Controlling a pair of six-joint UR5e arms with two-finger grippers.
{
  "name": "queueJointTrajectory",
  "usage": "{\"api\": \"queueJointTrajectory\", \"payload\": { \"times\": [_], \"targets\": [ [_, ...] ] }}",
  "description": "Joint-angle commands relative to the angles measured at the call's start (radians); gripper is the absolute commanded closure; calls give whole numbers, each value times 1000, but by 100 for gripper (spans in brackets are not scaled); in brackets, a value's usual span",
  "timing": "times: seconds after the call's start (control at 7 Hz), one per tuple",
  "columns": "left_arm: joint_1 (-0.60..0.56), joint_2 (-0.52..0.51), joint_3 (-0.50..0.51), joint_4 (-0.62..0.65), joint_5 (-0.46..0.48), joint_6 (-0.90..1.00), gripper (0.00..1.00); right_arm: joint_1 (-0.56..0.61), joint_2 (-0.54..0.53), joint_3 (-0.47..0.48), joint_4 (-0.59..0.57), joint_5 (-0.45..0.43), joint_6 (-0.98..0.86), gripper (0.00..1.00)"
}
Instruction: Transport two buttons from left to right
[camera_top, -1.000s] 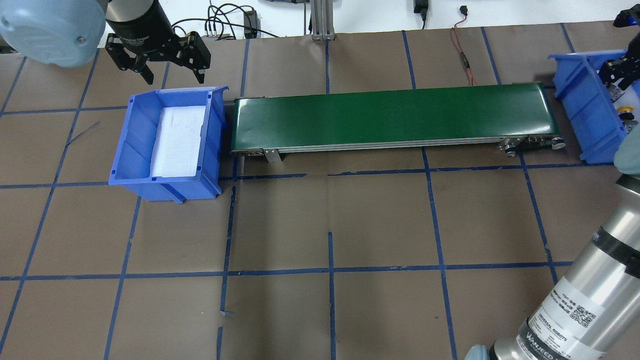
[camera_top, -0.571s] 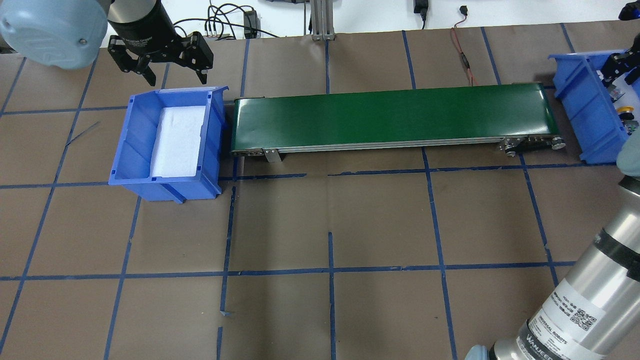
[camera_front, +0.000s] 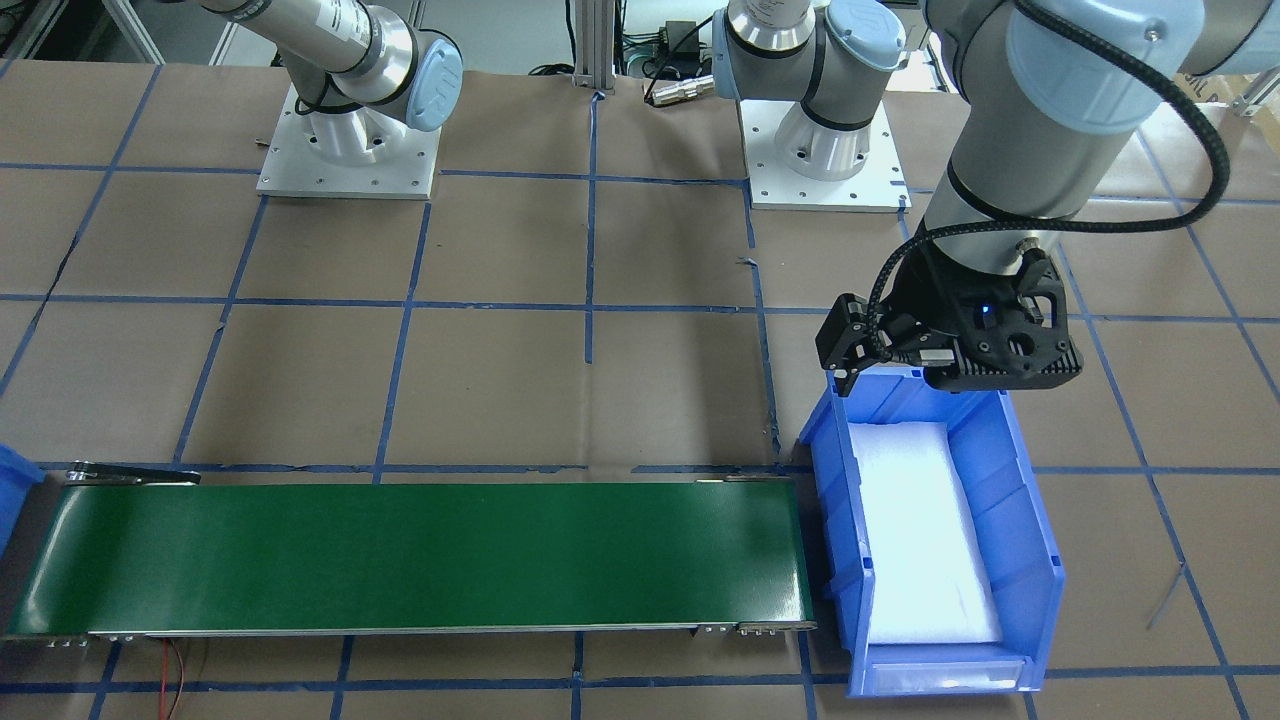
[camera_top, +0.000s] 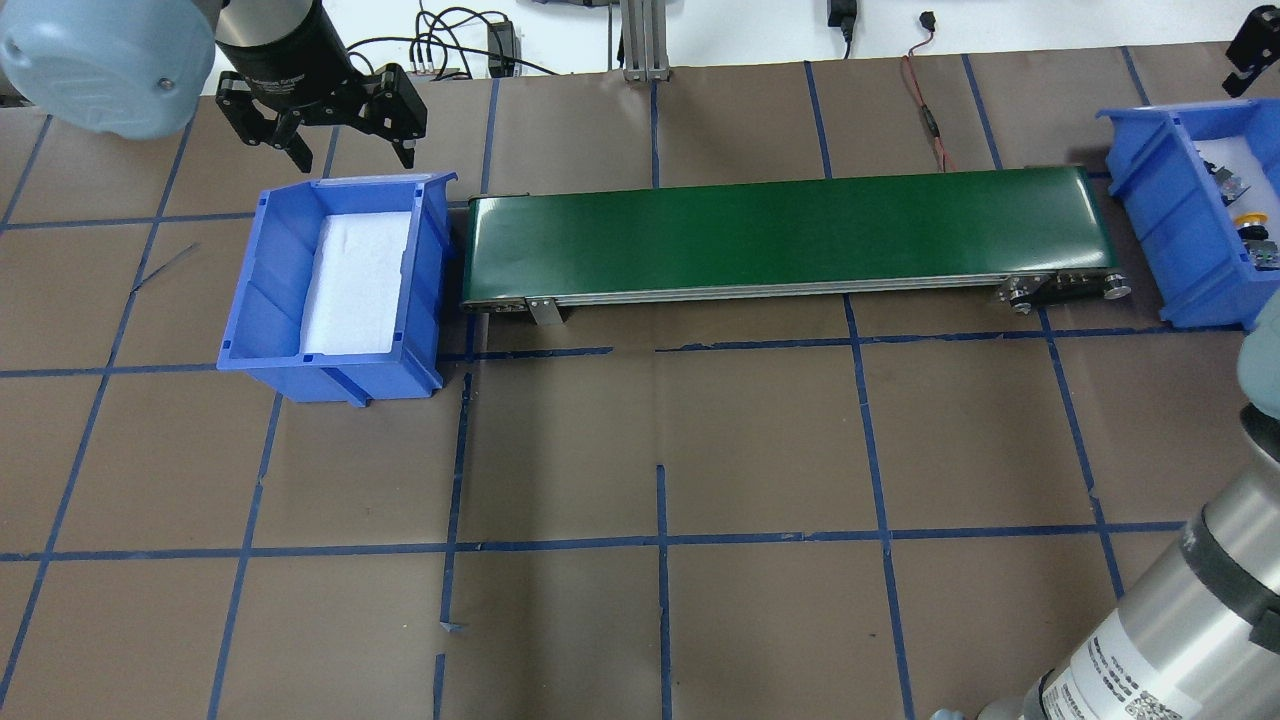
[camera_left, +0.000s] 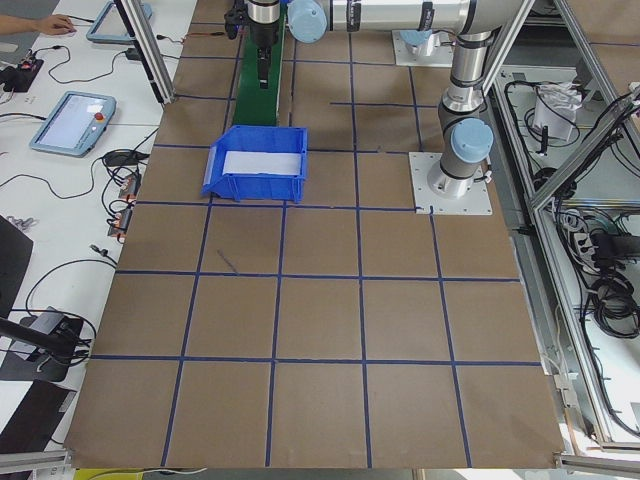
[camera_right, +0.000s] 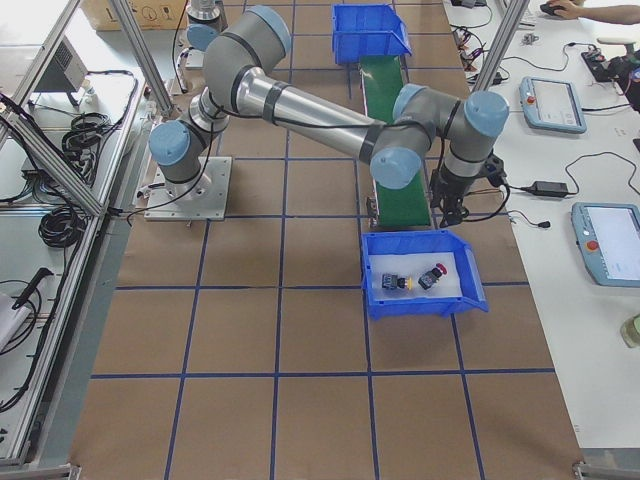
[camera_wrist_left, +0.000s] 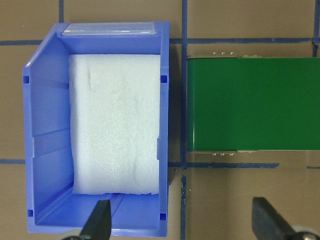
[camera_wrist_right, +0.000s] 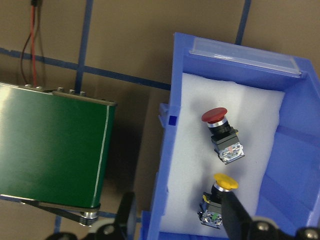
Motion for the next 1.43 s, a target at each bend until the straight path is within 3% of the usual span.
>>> {"api": "queueJointTrajectory", "payload": {
  "times": [0.0, 0.14, 0.29, 0.57, 0.86, 1.0, 1.29],
  "targets": [
    [-1, -6, 2, 0, 2, 0, 0, 156, -82, 8, 45, -2, 37, 24],
    [0, -3, 2, 0, 3, 0, 0, 226, -114, 8, 106, -2, 163, 21],
    [-1, -3, 2, 0, 2, 0, 0, 277, -140, 17, 125, -5, 199, 5],
    [0, -3, 2, 0, 2, 0, 0, 377, -244, 134, 180, -5, 221, 6],
    [0, -3, 0, 2, 0, 0, 0, 391, -407, 384, 145, -5, 233, 6],
    [0, -3, 0, 0, 0, 0, 0, 391, -485, 478, 130, -3, 236, 2],
    [0, -1, 0, 2, 0, 0, 0, 393, -524, 502, 130, -2, 233, 2]
  ]
}}
